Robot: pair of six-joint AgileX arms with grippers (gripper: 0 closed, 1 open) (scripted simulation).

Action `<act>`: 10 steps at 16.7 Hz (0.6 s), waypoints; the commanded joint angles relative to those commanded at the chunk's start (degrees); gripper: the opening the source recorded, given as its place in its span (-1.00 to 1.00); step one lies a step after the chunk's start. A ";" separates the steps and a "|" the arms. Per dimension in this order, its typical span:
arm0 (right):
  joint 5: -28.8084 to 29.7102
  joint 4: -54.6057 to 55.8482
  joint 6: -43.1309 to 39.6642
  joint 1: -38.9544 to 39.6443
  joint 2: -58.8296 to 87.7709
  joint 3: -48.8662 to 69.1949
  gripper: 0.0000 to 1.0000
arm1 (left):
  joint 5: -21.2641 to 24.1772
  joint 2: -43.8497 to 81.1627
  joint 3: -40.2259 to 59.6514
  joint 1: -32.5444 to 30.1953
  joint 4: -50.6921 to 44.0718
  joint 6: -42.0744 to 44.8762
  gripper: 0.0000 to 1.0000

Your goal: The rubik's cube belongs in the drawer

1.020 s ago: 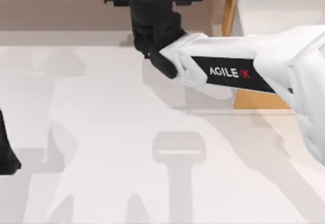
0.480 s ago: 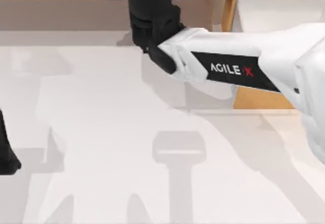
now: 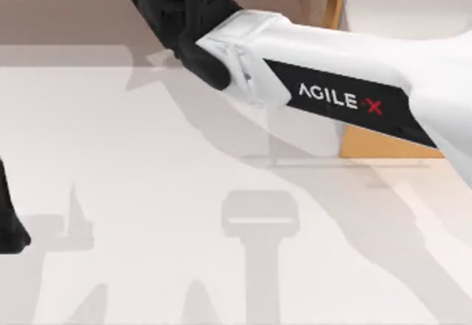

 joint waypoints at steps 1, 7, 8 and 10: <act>-3.18 -1.60 1.40 0.81 -0.94 0.77 -1.00 | 0.00 0.00 0.00 0.00 0.00 0.00 1.00; -20.54 -17.22 8.44 2.10 -8.02 6.60 -1.00 | 0.00 0.00 0.00 0.00 0.00 0.00 1.00; -22.72 -21.00 9.19 1.43 -9.37 7.75 -1.00 | 0.00 0.00 0.00 0.00 0.00 0.00 1.00; -26.31 -29.51 10.29 -0.61 -12.00 10.06 -1.00 | 0.00 0.00 0.00 0.00 0.00 0.00 1.00</act>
